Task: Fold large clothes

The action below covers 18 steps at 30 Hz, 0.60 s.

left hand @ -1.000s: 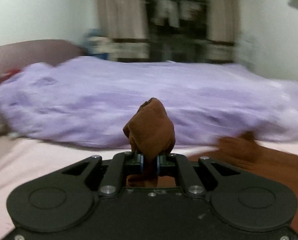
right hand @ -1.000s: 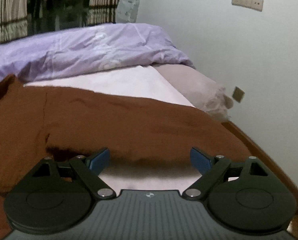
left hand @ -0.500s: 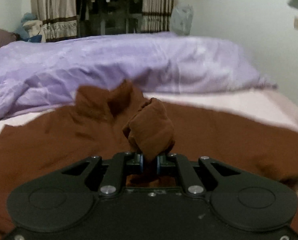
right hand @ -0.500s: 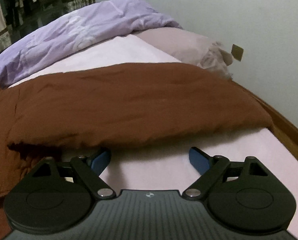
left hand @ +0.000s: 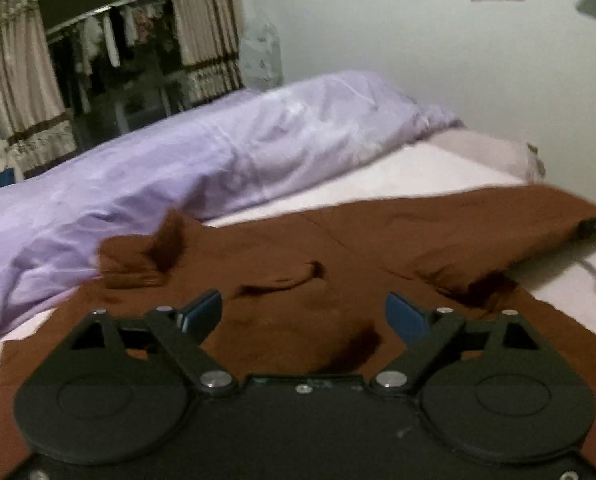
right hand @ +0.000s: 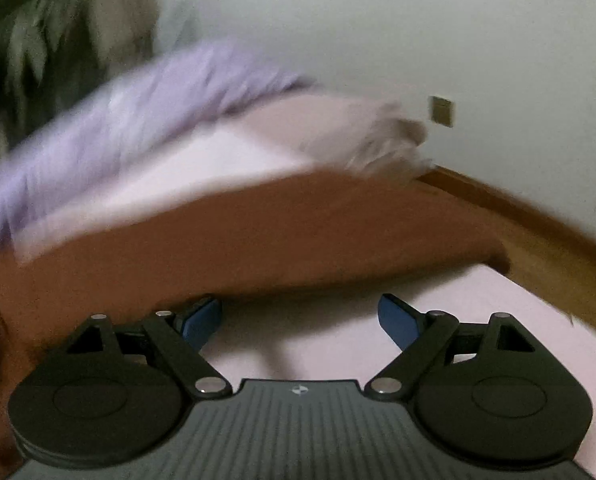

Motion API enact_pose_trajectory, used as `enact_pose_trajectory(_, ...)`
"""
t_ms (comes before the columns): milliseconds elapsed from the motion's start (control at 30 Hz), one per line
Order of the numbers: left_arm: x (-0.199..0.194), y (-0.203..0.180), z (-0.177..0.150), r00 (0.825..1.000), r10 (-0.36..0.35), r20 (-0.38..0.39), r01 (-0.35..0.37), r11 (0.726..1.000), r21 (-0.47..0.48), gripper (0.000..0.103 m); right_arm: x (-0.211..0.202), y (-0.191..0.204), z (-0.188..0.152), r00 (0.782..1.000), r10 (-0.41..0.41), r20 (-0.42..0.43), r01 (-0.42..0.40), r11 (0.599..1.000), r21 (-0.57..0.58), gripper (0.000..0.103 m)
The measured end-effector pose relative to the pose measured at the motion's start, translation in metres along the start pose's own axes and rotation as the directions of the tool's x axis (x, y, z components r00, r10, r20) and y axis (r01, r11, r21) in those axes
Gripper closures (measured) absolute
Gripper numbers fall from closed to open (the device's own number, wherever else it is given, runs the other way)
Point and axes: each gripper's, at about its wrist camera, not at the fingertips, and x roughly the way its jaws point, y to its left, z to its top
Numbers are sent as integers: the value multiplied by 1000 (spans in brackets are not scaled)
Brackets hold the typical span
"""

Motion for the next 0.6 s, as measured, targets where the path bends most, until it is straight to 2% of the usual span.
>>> enact_pose_trajectory(67,-16,25,-7,1000,21,11,-20,999,-37,11,1,-31,7,999,48,23,-51,982,184,0)
enact_pose_trajectory(133,-32,50,-19,998,67,-8,-67,997,-48,11,17,-61,15,999,38,-25,-27,944,329,1)
enact_pose_trajectory(167,-51,65,-35,995,99,-13,-100,994,-52,11,24,-74,18,998,36,-50,-14,923,385,2)
enact_pose_trajectory(200,-60,80,-42,991,129,-15,-130,990,-54,11,26,-89,21,997,75,-21,-58,893,446,2)
enact_pose_trajectory(400,-112,163,-96,960,257,-107,-270,953,-135,11,54,-135,58,985,169,-28,-120,798,591,0)
enact_pose_trajectory(467,-120,182,-104,948,289,-134,-312,927,-208,11,73,-139,64,986,154,-60,-85,782,617,1)
enact_pose_trajectory(500,-126,187,-110,946,294,-136,-320,912,-256,11,87,-139,66,985,144,-94,-52,772,633,18)
enact_pose_trajectory(533,-129,193,-112,949,283,-137,-312,905,-291,11,100,-139,64,983,134,-124,-22,761,648,57)
enact_pose_trajectory(567,-128,198,-112,949,279,-145,-311,899,-308,11,111,-141,62,981,126,-148,2,754,657,69)
enact_pose_trajectory(600,-130,202,-113,944,292,-151,-326,895,-306,11,118,-141,59,981,143,-135,-17,745,667,83)
